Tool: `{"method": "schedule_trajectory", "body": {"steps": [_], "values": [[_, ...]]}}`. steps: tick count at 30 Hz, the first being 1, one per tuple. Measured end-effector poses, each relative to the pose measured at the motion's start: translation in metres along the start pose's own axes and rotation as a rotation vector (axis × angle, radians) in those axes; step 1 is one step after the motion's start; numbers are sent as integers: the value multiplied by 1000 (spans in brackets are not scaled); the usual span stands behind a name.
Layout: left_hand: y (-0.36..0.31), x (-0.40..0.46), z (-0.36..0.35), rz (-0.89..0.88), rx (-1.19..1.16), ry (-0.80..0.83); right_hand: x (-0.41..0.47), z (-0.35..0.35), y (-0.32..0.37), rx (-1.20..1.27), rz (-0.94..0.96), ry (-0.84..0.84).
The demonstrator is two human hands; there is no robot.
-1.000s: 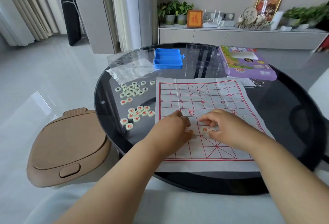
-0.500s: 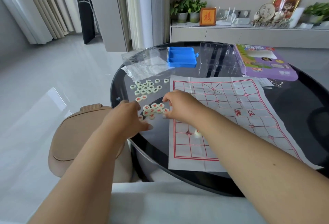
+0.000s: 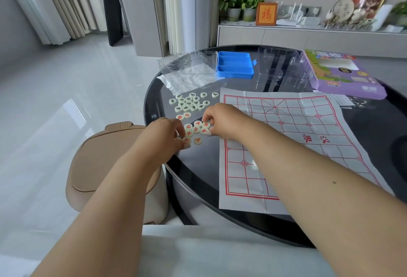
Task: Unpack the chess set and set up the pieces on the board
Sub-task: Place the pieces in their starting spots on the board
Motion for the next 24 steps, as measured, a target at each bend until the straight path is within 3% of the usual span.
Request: {"method": "schedule_trajectory", "body": {"steps": [19,24], "values": [[-14,-2,-7,-65,150,74,14,-4,7,-21,32,-25],[-13,-1,1,-58,78,45,5,5,13,23,78,-44]]}}
Point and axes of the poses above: each hand's wrist, its own x-axis towards the middle knuckle, its own z-axis out of the back of the hand, y = z × x, the point moved 9 cm from there along x, towards the middle knuckle, and after that the axes turned 1 degree about x, right-handed, at the moved point
